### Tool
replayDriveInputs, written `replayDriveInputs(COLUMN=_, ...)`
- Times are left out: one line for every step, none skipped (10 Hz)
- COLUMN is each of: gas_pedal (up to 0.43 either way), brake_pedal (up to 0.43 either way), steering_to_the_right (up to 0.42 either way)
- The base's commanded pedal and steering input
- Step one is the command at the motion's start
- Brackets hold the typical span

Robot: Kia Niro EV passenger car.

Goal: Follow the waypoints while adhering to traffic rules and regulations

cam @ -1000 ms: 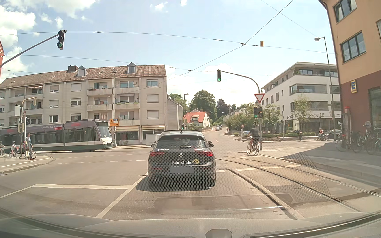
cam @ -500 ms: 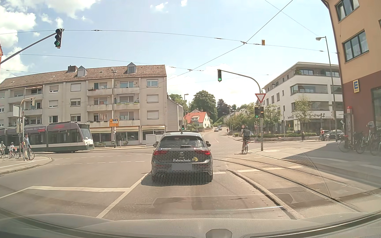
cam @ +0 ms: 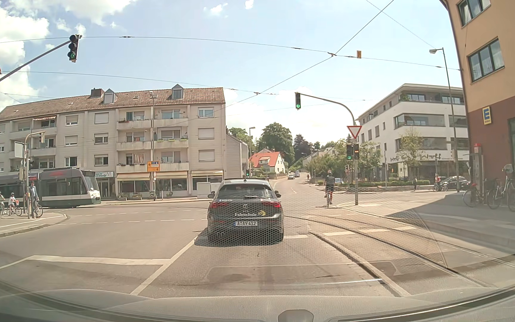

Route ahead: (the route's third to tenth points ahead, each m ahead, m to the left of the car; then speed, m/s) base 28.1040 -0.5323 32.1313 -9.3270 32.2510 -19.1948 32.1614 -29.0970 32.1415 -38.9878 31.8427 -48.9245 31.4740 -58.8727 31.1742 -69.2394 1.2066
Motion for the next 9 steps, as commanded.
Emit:
replayDriveInputs(gas_pedal=0.209, brake_pedal=0.000, steering_to_the_right=-0.022)
replayDriveInputs(gas_pedal=0.220, brake_pedal=0.000, steering_to_the_right=-0.021)
replayDriveInputs(gas_pedal=0.220, brake_pedal=0.000, steering_to_the_right=-0.022)
replayDriveInputs(gas_pedal=0.220, brake_pedal=0.000, steering_to_the_right=-0.022)
replayDriveInputs(gas_pedal=0.220, brake_pedal=0.000, steering_to_the_right=-0.022)
replayDriveInputs(gas_pedal=0.220, brake_pedal=0.000, steering_to_the_right=-0.022)
replayDriveInputs(gas_pedal=0.220, brake_pedal=0.000, steering_to_the_right=-0.025)
replayDriveInputs(gas_pedal=0.220, brake_pedal=0.000, steering_to_the_right=-0.028)
replayDriveInputs(gas_pedal=0.220, brake_pedal=0.000, steering_to_the_right=-0.028)
